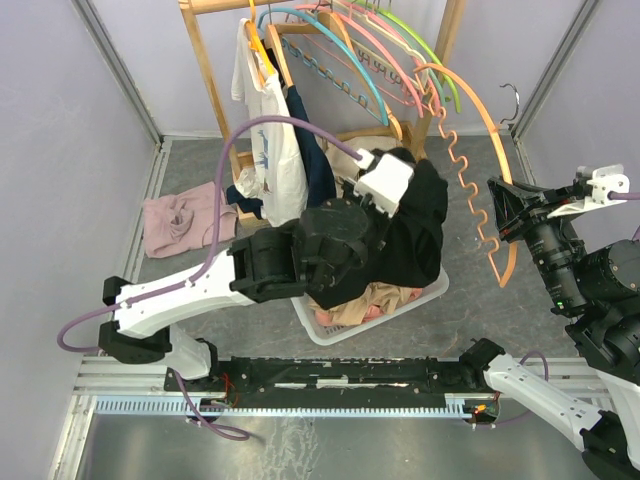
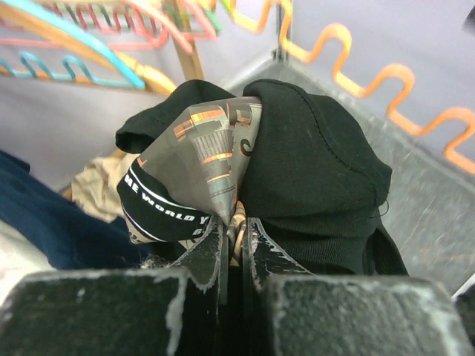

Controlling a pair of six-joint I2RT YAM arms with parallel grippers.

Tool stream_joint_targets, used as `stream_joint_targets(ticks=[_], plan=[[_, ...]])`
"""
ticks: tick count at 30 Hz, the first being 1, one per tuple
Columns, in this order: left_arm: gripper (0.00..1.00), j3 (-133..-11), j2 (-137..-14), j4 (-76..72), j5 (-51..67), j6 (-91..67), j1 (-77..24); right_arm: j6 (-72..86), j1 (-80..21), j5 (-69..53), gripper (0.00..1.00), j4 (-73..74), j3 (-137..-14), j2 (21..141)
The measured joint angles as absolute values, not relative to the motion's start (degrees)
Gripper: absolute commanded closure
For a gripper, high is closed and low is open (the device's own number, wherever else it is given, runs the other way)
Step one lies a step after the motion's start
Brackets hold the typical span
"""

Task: Remove the t-shirt from the hanger
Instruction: Place the T-shirt in the bin.

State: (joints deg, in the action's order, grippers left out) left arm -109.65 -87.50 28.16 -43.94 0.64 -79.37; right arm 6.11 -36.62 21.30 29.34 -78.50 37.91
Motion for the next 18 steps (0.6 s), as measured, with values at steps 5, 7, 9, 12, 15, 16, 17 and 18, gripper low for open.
stream_joint_targets(ticks=[5, 7, 9, 12, 15, 16, 17, 18], plan=[[0.97, -97.7, -85.1, 27.7, -44.7, -3.0, -79.3, 6.1, -36.6, 21.3, 0.99, 29.3, -78.5, 37.9], [0.97, -94.2, -85.0, 27.7, -44.6, -5.0, -79.1, 6.1, -36.6, 21.3, 0.99, 29.3, -78.5, 37.9], [0.97, -91.1, -84.9, 27.5, -44.3, -6.9, -78.5, 6.1, -36.6, 21.2, 0.99, 29.3, -78.5, 37.9], [0.97, -85.8, -84.4, 26.5, -42.7, -9.9, -76.9, 6.1, -36.6, 21.1, 0.99, 29.3, -78.5, 37.9], [0.97, -80.4, -84.1, 25.1, -41.0, -12.5, -74.5, 6.1, -36.6, 21.0, 0.99, 29.3, -78.5, 37.9], [0.97, -78.8, -84.1, 24.7, -40.1, -13.3, -73.8, 6.1, -36.6, 21.0, 0.99, 29.2, -78.5, 37.9], [0.97, -76.3, -84.2, 24.1, -38.9, -14.5, -72.5, 6.1, -36.6, 20.9, 0.99, 29.2, -78.5, 38.0], [0.97, -75.9, -84.2, 24.1, -38.7, -14.8, -72.2, 6.1, -36.6, 20.8, 0.99, 29.1, -78.5, 38.0]])
